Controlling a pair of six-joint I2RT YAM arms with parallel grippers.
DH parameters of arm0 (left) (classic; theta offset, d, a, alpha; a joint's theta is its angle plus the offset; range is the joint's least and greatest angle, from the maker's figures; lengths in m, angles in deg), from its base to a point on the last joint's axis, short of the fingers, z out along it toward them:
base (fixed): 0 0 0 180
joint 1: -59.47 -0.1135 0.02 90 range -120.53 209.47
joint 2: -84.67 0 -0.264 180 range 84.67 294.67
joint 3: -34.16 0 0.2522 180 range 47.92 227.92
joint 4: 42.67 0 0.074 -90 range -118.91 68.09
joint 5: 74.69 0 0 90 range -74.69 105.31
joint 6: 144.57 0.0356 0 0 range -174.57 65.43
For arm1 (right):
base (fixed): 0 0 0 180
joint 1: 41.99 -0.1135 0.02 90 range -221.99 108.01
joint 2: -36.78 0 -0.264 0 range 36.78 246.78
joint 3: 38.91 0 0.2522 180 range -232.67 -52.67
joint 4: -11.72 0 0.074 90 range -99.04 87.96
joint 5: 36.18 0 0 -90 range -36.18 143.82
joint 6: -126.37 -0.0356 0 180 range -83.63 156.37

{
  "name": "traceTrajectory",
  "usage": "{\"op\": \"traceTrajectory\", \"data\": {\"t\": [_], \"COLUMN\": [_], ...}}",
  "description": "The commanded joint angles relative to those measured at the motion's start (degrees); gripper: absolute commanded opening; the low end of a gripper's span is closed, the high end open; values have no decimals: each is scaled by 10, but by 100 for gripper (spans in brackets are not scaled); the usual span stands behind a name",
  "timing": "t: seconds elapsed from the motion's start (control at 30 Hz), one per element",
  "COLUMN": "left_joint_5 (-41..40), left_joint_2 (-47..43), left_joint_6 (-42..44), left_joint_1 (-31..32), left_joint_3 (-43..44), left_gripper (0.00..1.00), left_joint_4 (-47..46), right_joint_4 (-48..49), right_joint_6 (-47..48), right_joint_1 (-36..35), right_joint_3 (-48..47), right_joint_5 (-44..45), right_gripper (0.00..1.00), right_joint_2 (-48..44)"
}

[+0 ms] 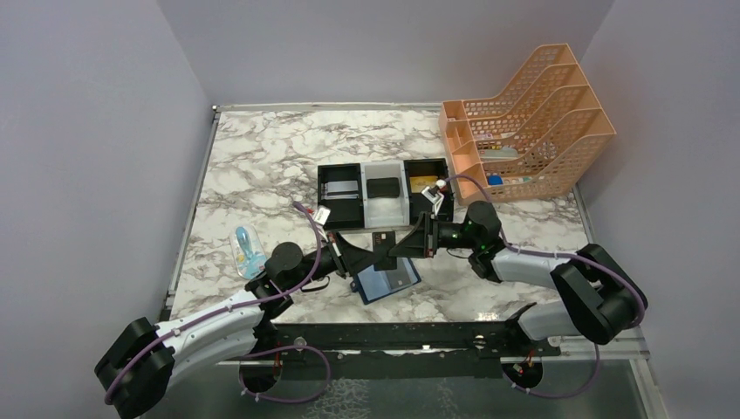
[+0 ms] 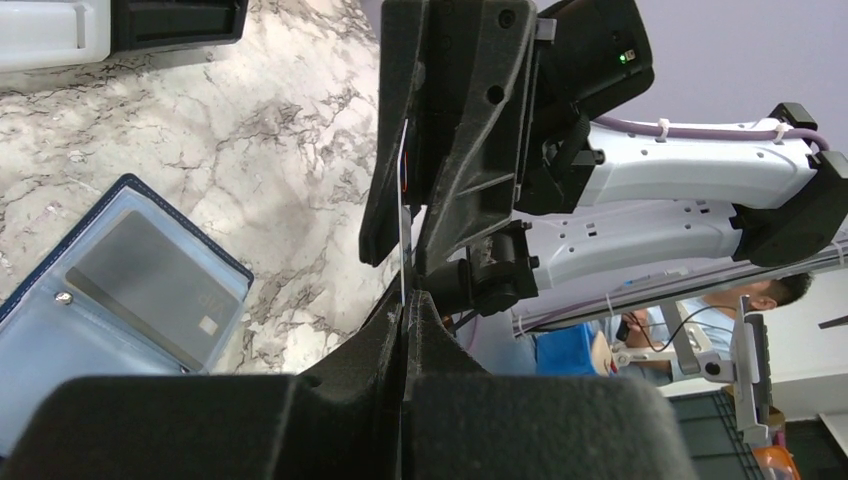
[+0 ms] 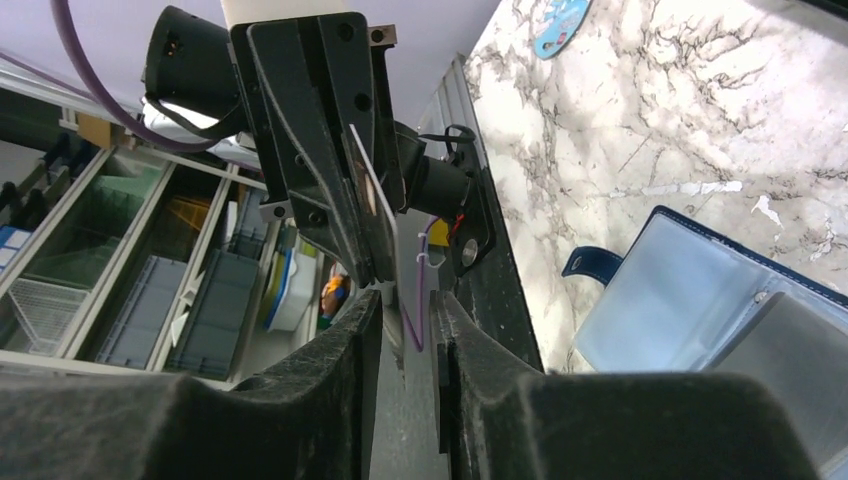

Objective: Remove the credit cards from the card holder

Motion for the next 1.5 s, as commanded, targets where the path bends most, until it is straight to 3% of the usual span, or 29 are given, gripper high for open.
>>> {"op": "traceTrajectory", "data": {"t": [0.0, 0.2, 0.87, 1.03, 1.1, 1.13, 1.23, 1.47], "left_joint_5": [17, 12, 23, 13, 11, 9, 5, -23], "left_joint_2": [-3, -4, 3, 4, 5, 5, 6, -14], "left_joint_6": [-3, -5, -6, -6, -6, -6, -6, 4], "left_joint_1": [-2, -2, -2, -2, -1, -2, -2, -2], "left_joint_3": [0, -5, -6, -6, -6, -7, -12, -6], "left_gripper": [0, 0, 0, 0, 0, 2, 25, 92], "left_joint_4": [-30, -33, -36, -36, -35, -35, -35, 18], "right_joint_4": [43, 86, 131, 128, 123, 109, 44, -186], "right_joint_6": [-41, -70, -106, -105, -98, -91, -48, 94], "right_joint_1": [-4, -4, -4, -4, -4, -4, -4, 1], "right_joint_3": [-18, -14, -29, -29, -26, -24, -28, -51], "right_joint_5": [-29, -40, -49, -59, -55, -52, -33, 82], "right_gripper": [23, 15, 15, 2, 1, 1, 1, 1], "right_joint_2": [24, 38, 52, 51, 45, 40, 18, -63]}}
